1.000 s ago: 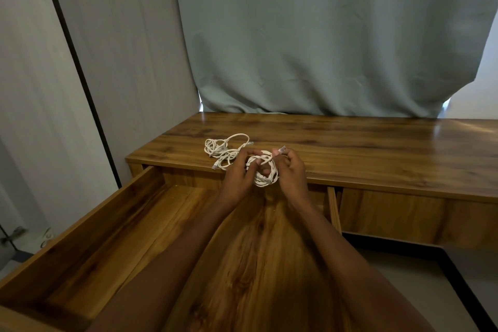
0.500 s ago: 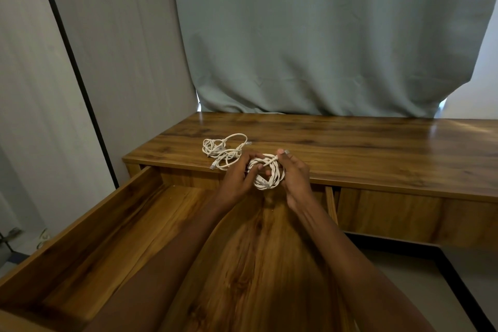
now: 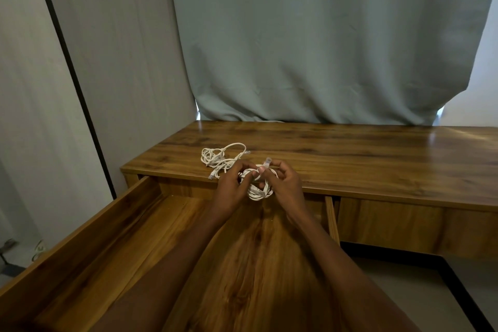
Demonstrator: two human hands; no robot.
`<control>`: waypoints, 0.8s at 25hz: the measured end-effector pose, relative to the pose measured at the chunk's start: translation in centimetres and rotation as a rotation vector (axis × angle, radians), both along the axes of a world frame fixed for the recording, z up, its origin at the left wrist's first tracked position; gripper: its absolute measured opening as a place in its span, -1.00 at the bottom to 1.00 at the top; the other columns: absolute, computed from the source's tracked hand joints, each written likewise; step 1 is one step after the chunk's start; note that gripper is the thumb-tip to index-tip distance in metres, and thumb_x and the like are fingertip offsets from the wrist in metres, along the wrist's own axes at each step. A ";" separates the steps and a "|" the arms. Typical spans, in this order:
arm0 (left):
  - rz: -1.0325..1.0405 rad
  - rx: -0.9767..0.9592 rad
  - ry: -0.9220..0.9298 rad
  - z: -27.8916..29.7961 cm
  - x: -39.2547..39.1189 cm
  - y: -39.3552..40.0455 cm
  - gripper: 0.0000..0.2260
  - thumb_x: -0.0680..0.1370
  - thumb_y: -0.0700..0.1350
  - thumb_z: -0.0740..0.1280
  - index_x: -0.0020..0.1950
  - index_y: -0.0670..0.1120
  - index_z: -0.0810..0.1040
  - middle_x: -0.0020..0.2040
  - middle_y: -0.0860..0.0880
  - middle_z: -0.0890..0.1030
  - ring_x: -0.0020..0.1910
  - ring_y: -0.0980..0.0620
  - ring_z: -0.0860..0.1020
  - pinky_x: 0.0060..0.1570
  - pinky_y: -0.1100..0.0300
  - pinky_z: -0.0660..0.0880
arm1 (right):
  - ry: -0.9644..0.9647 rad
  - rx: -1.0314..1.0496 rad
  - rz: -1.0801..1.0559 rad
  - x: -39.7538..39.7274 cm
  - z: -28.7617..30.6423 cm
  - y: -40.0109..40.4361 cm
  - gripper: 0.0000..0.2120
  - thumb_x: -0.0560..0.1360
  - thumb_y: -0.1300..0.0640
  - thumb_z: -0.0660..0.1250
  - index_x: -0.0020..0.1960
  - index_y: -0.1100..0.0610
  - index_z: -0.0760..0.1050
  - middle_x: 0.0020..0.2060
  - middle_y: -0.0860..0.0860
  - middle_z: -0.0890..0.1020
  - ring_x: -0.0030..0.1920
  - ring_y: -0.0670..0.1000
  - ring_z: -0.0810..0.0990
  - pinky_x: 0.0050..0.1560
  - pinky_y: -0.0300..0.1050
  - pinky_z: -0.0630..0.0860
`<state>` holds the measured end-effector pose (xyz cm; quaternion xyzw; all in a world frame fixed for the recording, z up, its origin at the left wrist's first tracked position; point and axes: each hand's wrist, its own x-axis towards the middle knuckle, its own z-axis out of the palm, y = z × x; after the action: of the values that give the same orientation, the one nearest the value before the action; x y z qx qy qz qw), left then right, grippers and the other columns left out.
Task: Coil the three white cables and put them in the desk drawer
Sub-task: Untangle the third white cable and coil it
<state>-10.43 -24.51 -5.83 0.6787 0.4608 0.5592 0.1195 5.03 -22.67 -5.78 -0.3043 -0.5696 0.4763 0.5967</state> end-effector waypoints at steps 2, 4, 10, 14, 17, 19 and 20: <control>0.022 -0.035 -0.028 0.1 0.1 0.5 -0.90 0.60 -0.12 0.36 0.10 -0.05 0.60 0.00 0.11 0.67 -0.03 0.19 0.63 -0.11 0.26 0.53 | -0.077 0.003 -0.026 0.0 0.0 0.0 -0.66 0.49 0.08 0.51 0.23 0.07 0.53 0.05 -0.01 0.69 0.03 -0.05 0.70 -0.04 -0.12 0.65; 0.034 -0.092 -0.057 0.4 0.4 1.2 -0.89 0.58 -0.15 0.36 0.10 -0.04 0.61 -0.02 0.09 0.67 -0.03 0.17 0.63 -0.07 0.21 0.55 | -0.158 -0.003 -0.056 0.3 0.1 0.1 -0.57 0.48 0.05 0.52 0.29 0.02 0.49 0.09 -0.18 0.60 0.09 -0.19 0.61 -0.02 -0.27 0.59; 0.040 -0.201 -0.098 0.6 2.1 3.4 -0.91 0.57 -0.10 0.40 0.06 -0.02 0.62 -0.04 0.06 0.69 -0.05 0.15 0.65 -0.02 0.14 0.57 | -0.354 0.059 -0.271 2.4 0.5 2.5 -0.86 0.53 -0.04 0.45 0.01 0.00 0.68 -0.10 -0.12 0.71 -0.07 -0.14 0.68 -0.02 -0.08 0.62; 0.096 -0.226 -0.104 1.5 2.7 3.8 -0.82 0.64 -0.05 0.30 0.19 -0.06 0.57 0.07 0.05 0.63 0.05 0.08 0.60 0.01 0.18 0.54 | -0.531 0.026 -0.378 4.0 2.0 5.0 -0.81 0.49 -0.11 0.46 -0.11 0.01 0.68 -0.21 -0.10 0.71 -0.17 -0.10 0.66 -0.11 -0.04 0.56; 0.202 -0.167 -0.077 1.7 2.7 3.3 -0.83 0.64 -0.10 0.28 0.19 -0.10 0.57 0.03 0.10 0.58 0.02 0.13 0.54 -0.08 0.33 0.44 | -0.650 -0.023 -0.448 4.3 3.1 6.7 -0.78 0.47 -0.15 0.47 -0.11 0.00 0.65 -0.19 -0.09 0.70 -0.20 -0.10 0.63 -0.21 -0.13 0.49; 0.235 -0.144 -0.075 1.1 2.1 3.3 -0.88 0.63 -0.11 0.29 0.13 -0.06 0.58 0.00 0.10 0.60 0.00 0.12 0.56 -0.05 0.21 0.49 | -0.684 -0.052 -0.451 3.9 3.3 7.6 -0.82 0.46 -0.11 0.49 -0.12 -0.02 0.60 -0.17 -0.07 0.69 -0.20 -0.10 0.61 -0.22 -0.15 0.43; 0.247 -0.137 -0.080 0.9 1.7 3.3 -0.89 0.62 -0.11 0.30 0.11 -0.04 0.59 0.00 0.09 0.62 0.01 0.11 0.58 -0.02 0.12 0.53 | -0.693 -0.058 -0.460 3.5 3.2 8.1 -0.82 0.46 -0.09 0.50 -0.12 -0.02 0.58 -0.14 -0.05 0.68 -0.15 -0.07 0.61 -0.16 -0.14 0.44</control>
<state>-8.72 -21.19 -4.94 0.5842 0.5728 0.5635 0.1142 8.58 -14.60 -2.54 -0.5828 -0.6401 0.2157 0.4517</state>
